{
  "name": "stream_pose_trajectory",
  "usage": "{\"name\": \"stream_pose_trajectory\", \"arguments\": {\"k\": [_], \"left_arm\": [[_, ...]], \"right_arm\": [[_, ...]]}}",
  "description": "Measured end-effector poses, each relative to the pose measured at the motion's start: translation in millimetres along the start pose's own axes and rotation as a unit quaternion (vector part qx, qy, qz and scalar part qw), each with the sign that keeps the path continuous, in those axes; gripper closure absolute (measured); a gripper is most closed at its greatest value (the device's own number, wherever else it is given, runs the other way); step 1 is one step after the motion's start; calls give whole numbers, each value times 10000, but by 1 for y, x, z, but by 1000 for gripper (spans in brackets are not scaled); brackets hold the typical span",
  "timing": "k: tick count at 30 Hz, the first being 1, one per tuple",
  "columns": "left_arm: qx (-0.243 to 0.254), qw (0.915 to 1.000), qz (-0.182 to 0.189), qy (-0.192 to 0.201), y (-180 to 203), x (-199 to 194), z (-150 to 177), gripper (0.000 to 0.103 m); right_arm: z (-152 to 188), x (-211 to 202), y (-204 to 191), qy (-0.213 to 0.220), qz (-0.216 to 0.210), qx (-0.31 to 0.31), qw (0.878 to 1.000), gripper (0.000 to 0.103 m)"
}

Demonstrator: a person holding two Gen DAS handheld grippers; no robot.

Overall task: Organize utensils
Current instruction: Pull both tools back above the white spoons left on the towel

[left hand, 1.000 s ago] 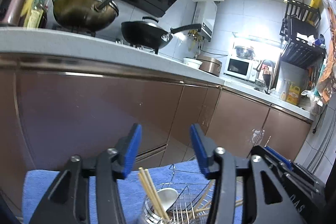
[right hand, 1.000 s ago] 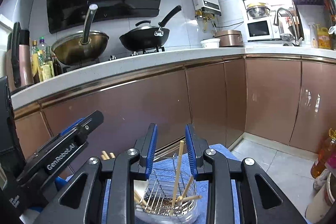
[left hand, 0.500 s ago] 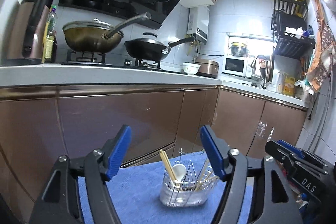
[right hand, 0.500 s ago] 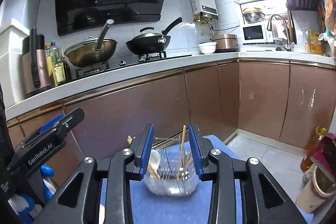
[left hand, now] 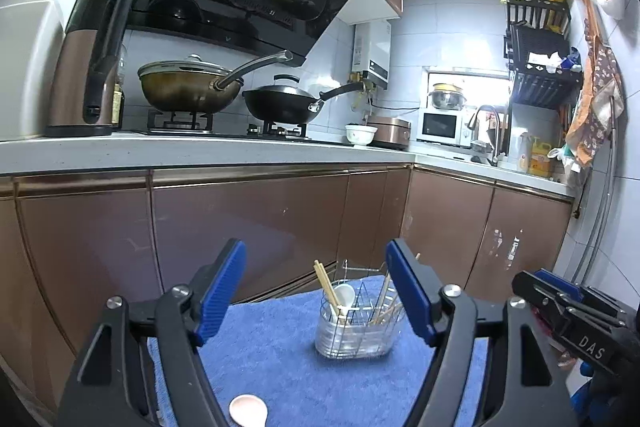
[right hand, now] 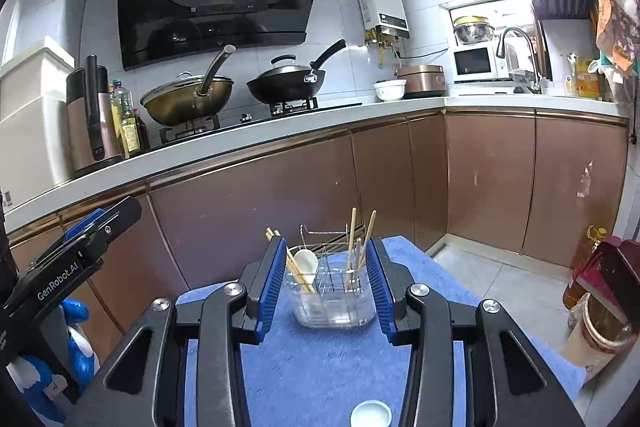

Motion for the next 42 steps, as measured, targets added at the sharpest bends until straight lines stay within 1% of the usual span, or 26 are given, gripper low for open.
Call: {"name": "stream_pose_trajectory", "arguments": {"k": [5, 18, 31, 38, 42], "left_arm": [[27, 10000, -78, -41, -3, -16, 3, 30], [142, 9997, -160, 109, 1, -54, 0, 28], [65, 9996, -278, 67, -3, -73, 6, 28], [-123, 9995, -218, 188, -14, -83, 4, 28], [-150, 9992, -277, 227, -21, -88, 3, 28]], "right_arm": [[7, -20, -3, 16, 10, 14, 10000, 62], [15, -62, 9, 201, 78, 183, 9996, 61], [18, -89, 22, 398, 210, 398, 9982, 59], [19, -98, 21, 450, 219, 431, 9978, 59], [19, -102, 21, 483, 248, 447, 9975, 58]]}}
Point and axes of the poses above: each gripper's, at about its wrist camera, not at the fingertips, and x roughly the way its jaws point, y to its right, z to its underside, the point moved 4 cm from there along x, roughly the way its jaws point, and after that the axes turned 5 degrees about -x, right-handed, at the moved point
